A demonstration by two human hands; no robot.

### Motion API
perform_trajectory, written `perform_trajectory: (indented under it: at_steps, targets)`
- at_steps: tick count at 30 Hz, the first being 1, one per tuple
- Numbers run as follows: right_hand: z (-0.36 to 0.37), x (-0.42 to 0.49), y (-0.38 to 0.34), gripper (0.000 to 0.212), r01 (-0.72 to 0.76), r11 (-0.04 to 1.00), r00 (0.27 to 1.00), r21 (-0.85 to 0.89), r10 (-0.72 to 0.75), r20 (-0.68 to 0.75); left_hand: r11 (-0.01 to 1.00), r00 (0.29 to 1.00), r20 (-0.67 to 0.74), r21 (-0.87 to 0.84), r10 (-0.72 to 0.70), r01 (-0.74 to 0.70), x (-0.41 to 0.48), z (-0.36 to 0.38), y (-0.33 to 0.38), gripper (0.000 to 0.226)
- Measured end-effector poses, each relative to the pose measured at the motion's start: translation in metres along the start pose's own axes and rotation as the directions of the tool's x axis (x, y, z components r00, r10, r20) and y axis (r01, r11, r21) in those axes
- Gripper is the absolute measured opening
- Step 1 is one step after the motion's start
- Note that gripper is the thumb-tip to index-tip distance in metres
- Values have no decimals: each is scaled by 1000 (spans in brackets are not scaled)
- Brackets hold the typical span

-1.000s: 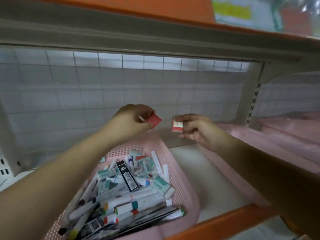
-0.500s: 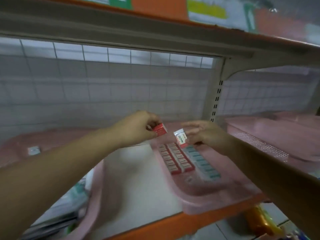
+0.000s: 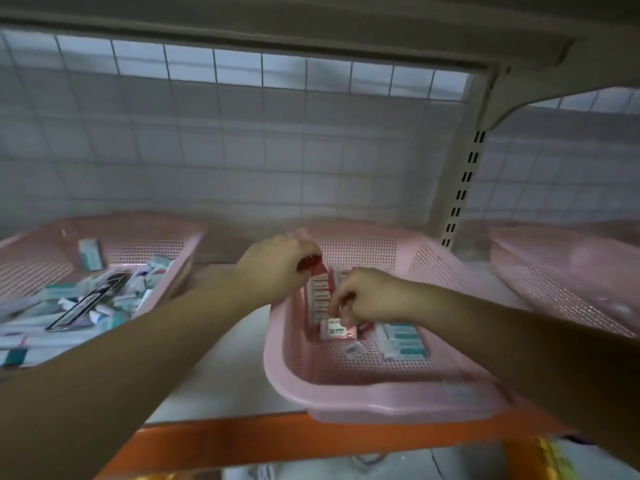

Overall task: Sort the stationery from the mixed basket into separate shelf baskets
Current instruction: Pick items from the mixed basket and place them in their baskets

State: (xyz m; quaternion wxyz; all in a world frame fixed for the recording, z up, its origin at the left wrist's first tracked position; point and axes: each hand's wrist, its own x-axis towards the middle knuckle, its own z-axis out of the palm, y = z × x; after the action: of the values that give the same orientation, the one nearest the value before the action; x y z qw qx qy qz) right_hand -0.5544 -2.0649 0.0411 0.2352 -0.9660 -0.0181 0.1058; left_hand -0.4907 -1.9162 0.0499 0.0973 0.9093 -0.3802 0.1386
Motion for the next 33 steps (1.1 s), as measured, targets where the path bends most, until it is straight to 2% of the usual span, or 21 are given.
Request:
perform_trajectory:
  at_steps: [5,9,13,25,33]
  targets:
    - [10,8,3,28,116,986,989,-120,-126,-77,979,994,-14,-179,-107,102,-2,6,3,28]
    - [16,4,11,29,190,945,977,-268,-208,-43,964,989,-47,-233,-142,127,-5,10,2,28]
    - [22,7,12,28,202,903,970,-378,-238,-49,957,987,-67,-264,-144,121,-7,11,4,28]
    - [26,1,2,18,317,860,933,-400,-358,-30,944,986,-57,-301,-155,131,-9,12,2,31]
    - [25,2,4,7,203,897,958,-392,-265,-109,927,984,-46,-347,-170,144,-9,13,2,30]
